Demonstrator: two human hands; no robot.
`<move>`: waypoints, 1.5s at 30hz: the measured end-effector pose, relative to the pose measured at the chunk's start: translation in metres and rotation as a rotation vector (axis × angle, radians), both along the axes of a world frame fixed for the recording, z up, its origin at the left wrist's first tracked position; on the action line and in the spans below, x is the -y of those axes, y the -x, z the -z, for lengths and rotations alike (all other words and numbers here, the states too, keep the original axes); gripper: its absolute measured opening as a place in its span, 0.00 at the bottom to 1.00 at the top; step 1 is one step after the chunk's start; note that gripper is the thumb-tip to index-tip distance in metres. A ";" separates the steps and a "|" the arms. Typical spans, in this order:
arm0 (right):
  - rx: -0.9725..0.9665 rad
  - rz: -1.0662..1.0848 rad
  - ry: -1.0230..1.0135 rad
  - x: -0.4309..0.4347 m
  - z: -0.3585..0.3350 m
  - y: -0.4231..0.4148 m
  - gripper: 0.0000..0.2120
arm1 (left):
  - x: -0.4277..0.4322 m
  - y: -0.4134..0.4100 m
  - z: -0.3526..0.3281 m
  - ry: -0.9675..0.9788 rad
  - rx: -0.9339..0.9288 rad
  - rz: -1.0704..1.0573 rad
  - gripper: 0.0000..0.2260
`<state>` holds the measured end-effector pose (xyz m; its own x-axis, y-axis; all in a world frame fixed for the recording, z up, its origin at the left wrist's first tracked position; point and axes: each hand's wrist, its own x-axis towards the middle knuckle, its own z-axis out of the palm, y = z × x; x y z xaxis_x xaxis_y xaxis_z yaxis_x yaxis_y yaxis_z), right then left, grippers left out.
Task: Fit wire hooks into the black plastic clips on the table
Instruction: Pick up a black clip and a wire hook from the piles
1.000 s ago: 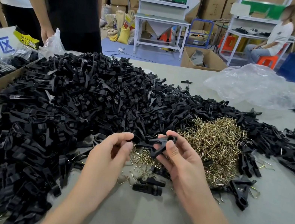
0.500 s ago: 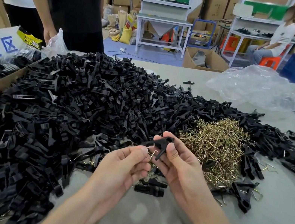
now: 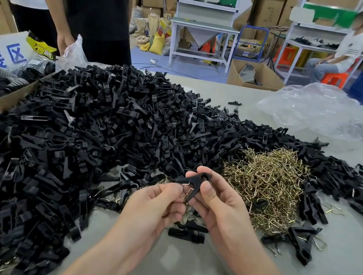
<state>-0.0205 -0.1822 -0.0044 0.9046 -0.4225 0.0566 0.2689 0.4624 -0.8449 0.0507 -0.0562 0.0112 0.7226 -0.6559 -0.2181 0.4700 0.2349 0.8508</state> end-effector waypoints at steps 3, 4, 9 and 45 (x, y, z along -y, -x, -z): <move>0.000 0.008 0.030 -0.001 0.000 0.000 0.11 | 0.000 0.001 0.000 0.062 -0.036 0.032 0.06; 0.006 0.010 0.031 -0.001 0.000 0.000 0.11 | 0.000 0.001 0.001 0.079 -0.047 0.046 0.05; 0.025 -0.033 0.037 -0.002 0.001 0.001 0.12 | 0.002 0.007 0.006 0.147 -0.042 0.067 0.15; -0.085 0.018 0.271 0.006 -0.001 0.011 0.14 | -0.006 0.006 0.007 0.303 -0.076 0.230 0.10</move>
<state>-0.0318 -0.1881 -0.0035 0.9035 -0.4180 0.0942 0.1981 0.2125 -0.9569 0.0443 -0.0504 0.0045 0.5380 -0.8422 -0.0362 0.5987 0.3515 0.7197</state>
